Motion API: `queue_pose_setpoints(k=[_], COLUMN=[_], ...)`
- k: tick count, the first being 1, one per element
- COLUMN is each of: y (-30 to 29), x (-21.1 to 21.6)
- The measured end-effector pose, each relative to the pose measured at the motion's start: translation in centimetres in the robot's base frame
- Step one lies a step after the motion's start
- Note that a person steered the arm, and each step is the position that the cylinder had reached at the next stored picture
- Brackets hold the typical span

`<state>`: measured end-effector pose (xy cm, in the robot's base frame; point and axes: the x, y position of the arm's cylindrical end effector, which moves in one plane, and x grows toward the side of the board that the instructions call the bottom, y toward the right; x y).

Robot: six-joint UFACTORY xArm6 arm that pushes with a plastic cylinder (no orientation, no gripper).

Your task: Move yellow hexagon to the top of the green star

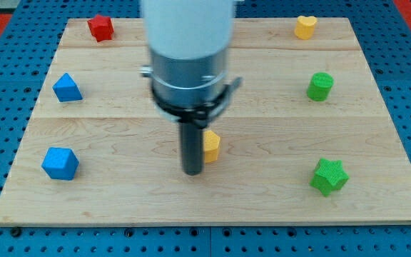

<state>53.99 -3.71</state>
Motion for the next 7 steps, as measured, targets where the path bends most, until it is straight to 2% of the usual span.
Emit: queue_pose_setpoints(k=[1, 2, 3, 5, 7], y=[-6.2, 3.6, 9.2, 15.6, 17.5], x=[-1.4, -3.8, -4.2, -4.4, -4.5])
